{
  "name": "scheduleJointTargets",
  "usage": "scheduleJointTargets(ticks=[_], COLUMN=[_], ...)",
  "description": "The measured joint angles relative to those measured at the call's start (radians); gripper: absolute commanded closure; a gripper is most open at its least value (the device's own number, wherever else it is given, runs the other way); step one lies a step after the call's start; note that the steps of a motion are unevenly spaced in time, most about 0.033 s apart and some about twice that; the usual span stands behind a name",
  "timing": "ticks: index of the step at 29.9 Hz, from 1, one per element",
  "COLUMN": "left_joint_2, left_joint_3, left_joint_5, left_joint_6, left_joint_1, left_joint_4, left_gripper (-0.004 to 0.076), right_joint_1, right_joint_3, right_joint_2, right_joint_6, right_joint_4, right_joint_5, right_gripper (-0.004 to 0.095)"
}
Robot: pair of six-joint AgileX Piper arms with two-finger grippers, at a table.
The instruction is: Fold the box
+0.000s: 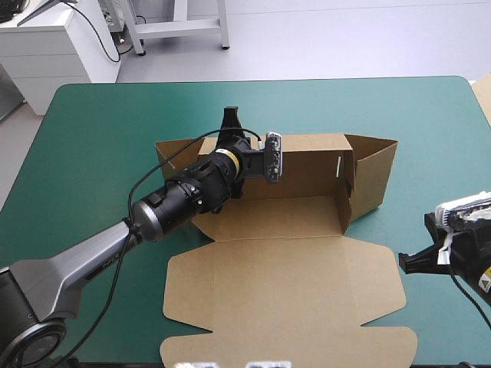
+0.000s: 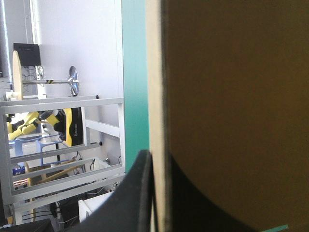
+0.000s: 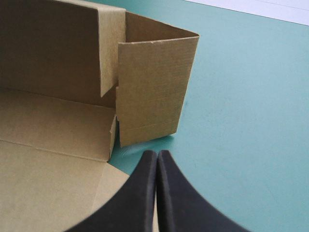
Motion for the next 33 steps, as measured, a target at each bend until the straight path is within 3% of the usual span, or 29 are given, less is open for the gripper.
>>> scheduleJointTargets(ticks=[6, 22, 33], left_joint_2=[-0.012, -0.061, -0.061], left_joint_3=[0.045, 0.197, 0.199], left_joint_5=[0.024, -0.066, -0.066], left_joint_6=[-0.205, -0.4, -0.411], left_joint_1=[-0.04, -0.045, -0.046], left_joint_4=[0.162, 0.442, 0.447], left_gripper=[0.0731, 0.0731, 0.0731], right_joint_1=[0.0, 0.0, -0.022], right_joint_3=[-0.004, -0.303, -0.726], right_joint_2=[0.032, 0.314, 0.703], right_joint_6=[0.031, -0.013, -0.112], right_joint_4=[-0.001, 0.005, -0.005], right_joint_5=[-0.023, -0.017, 0.165], right_gripper=[0.0929, 0.0929, 0.0929])
